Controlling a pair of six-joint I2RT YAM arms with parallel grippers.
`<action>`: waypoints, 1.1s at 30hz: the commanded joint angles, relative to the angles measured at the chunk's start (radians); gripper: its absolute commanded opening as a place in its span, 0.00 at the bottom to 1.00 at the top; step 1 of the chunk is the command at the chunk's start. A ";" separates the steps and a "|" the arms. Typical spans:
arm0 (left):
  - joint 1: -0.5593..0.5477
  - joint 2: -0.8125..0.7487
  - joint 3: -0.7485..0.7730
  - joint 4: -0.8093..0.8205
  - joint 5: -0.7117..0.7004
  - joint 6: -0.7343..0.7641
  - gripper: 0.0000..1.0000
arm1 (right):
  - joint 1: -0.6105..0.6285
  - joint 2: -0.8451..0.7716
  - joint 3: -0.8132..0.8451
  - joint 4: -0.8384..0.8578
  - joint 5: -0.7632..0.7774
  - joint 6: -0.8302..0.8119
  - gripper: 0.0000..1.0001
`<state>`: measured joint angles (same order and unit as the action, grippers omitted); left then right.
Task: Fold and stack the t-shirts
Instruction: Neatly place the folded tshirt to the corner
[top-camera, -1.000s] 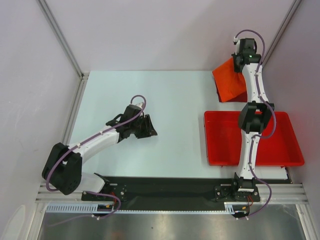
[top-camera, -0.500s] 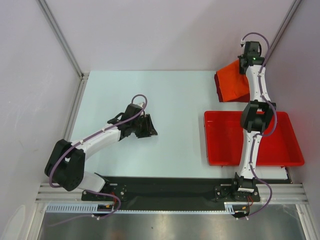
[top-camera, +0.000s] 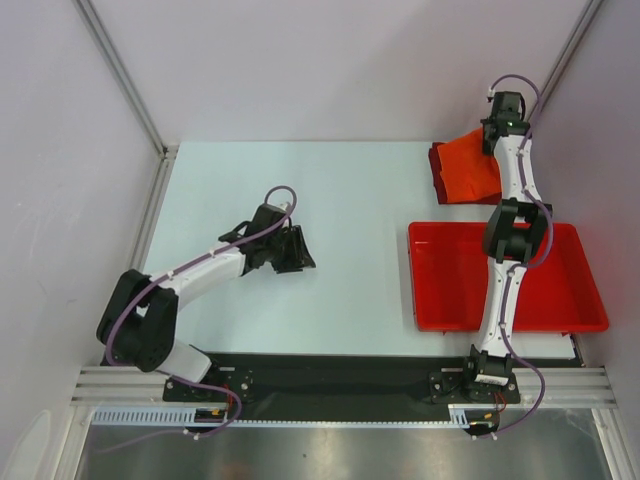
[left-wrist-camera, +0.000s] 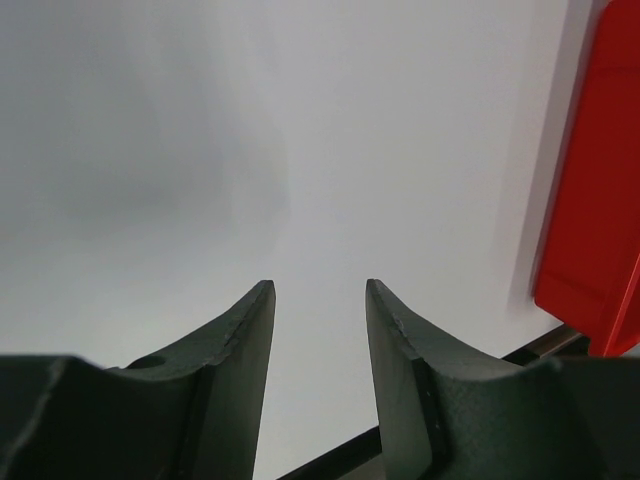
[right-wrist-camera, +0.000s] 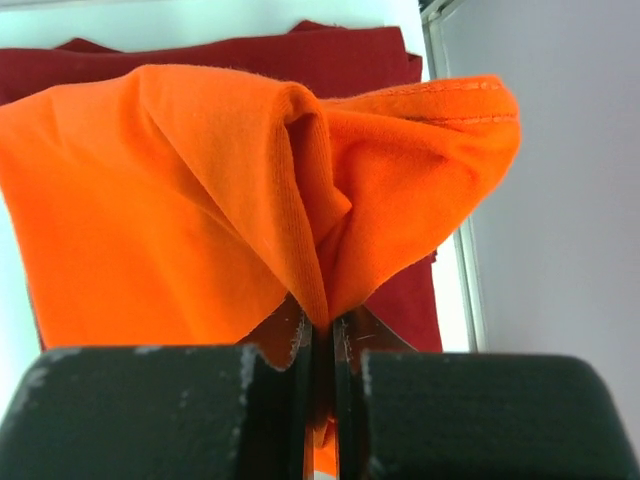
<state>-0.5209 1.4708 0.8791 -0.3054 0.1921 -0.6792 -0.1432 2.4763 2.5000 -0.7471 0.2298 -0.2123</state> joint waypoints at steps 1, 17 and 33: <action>0.009 0.013 0.049 0.017 0.017 0.020 0.47 | -0.013 0.026 0.023 0.057 0.019 0.020 0.00; 0.009 0.056 0.078 0.022 0.021 0.006 0.47 | -0.033 0.090 -0.007 0.095 0.031 0.071 0.00; 0.009 0.034 0.060 0.023 0.020 -0.010 0.46 | -0.030 0.104 0.040 0.111 0.215 0.050 0.75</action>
<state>-0.5201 1.5276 0.9207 -0.3019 0.1982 -0.6815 -0.1722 2.5935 2.4863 -0.6636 0.3447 -0.1566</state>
